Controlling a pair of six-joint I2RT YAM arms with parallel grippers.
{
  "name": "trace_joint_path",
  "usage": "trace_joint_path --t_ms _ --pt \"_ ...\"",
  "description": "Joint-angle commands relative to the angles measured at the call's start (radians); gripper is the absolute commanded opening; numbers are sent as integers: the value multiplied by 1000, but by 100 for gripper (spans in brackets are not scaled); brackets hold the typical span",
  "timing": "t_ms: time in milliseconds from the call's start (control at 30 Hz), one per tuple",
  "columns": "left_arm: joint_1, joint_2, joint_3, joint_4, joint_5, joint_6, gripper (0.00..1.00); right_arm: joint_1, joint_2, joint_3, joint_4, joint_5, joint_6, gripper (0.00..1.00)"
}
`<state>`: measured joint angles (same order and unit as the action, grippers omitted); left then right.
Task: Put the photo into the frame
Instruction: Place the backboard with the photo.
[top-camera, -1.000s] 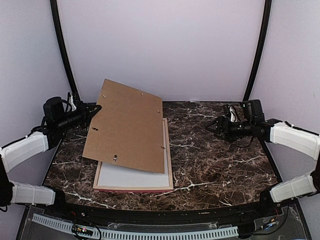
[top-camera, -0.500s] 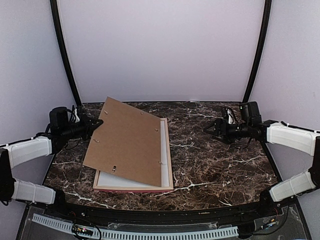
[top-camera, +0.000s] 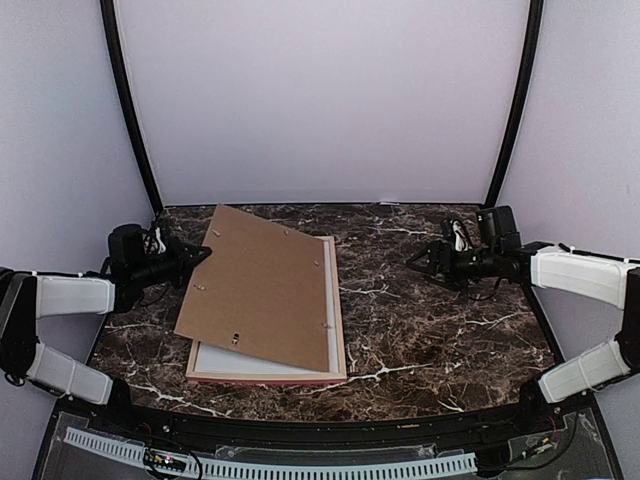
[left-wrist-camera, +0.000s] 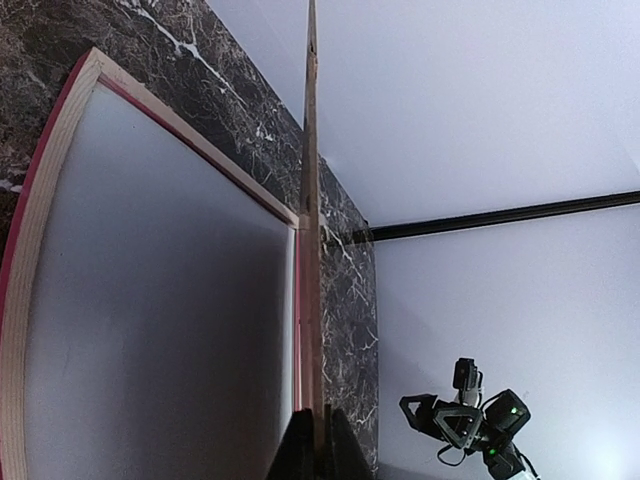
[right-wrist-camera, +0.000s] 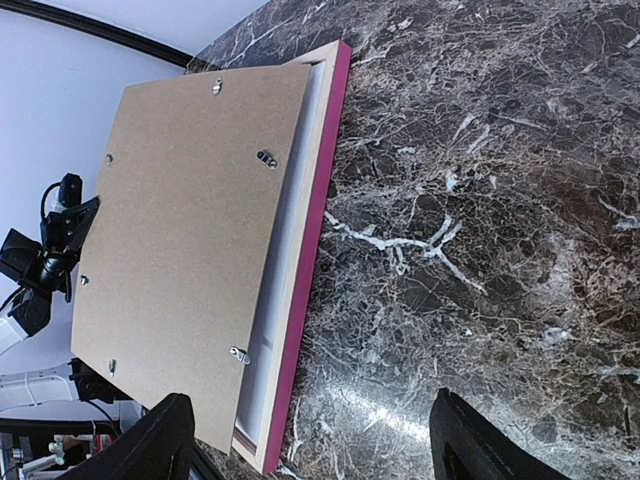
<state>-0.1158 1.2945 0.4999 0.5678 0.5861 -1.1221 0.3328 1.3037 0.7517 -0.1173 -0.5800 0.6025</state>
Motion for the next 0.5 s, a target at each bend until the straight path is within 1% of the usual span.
trace_joint_path --t_ms 0,233,467 --pt "5 5 -10 153 37 -41 0 -2 10 -8 43 -6 -13 82" --pt "6 41 -14 196 40 -43 0 -1 16 -11 45 -8 -14 82" --pt "4 124 -32 312 59 -79 0 -1 19 -12 44 -7 -16 82"
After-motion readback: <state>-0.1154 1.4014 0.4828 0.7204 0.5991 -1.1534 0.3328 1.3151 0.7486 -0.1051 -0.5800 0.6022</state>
